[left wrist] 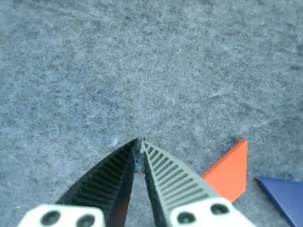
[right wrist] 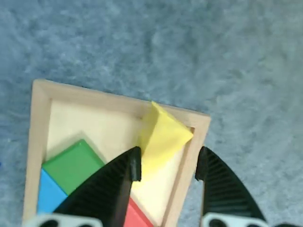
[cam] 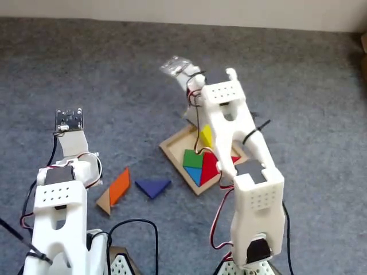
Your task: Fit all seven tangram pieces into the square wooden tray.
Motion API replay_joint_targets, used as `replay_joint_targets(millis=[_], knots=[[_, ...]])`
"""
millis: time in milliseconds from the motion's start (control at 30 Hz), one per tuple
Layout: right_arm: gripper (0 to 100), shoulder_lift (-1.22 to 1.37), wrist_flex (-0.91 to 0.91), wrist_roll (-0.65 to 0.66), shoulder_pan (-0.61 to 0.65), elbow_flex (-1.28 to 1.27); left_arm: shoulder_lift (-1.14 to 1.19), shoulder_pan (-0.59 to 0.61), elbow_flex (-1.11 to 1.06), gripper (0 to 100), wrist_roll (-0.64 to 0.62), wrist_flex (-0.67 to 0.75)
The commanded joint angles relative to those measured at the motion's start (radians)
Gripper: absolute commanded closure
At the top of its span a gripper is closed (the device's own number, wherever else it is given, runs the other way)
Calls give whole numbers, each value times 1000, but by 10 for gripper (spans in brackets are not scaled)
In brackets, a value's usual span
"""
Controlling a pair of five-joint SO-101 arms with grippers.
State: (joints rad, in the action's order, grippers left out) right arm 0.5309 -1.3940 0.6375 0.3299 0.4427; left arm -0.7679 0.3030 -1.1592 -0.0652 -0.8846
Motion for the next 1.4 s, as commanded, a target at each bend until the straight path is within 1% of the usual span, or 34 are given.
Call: replay_joint_targets(millis=[0, 300, 567, 633, 733, 833, 1000, 1100, 1200, 1300, 1367], knots=[[819, -27, 24, -17, -82, 67, -22, 13, 4, 995, 9, 15], [819, -27, 33, -18, -259, 59, -22, 13, 4, 995, 9, 15], [819, -35, 27, -17, -325, 58, -22, 13, 4, 995, 9, 15], [819, -35, -8, -17, -331, 65, -22, 13, 4, 995, 9, 15], [819, -38, -45, -17, -331, 68, -22, 10, 4, 995, 9, 15], [819, -31, -8, -25, -321, 67, -22, 8, 4, 995, 9, 15], [824, -35, 97, -147, -292, 67, -22, 8, 4, 995, 9, 15], [895, -36, 143, -196, -262, 93, -22, 8, 4, 995, 9, 15], [970, -28, 160, -213, -222, 153, -22, 8, 4, 995, 9, 15], [980, -27, 170, -213, -166, 180, -22, 8, 4, 995, 9, 15], [981, -25, 231, -215, -131, 176, -22, 8, 4, 995, 9, 15]])
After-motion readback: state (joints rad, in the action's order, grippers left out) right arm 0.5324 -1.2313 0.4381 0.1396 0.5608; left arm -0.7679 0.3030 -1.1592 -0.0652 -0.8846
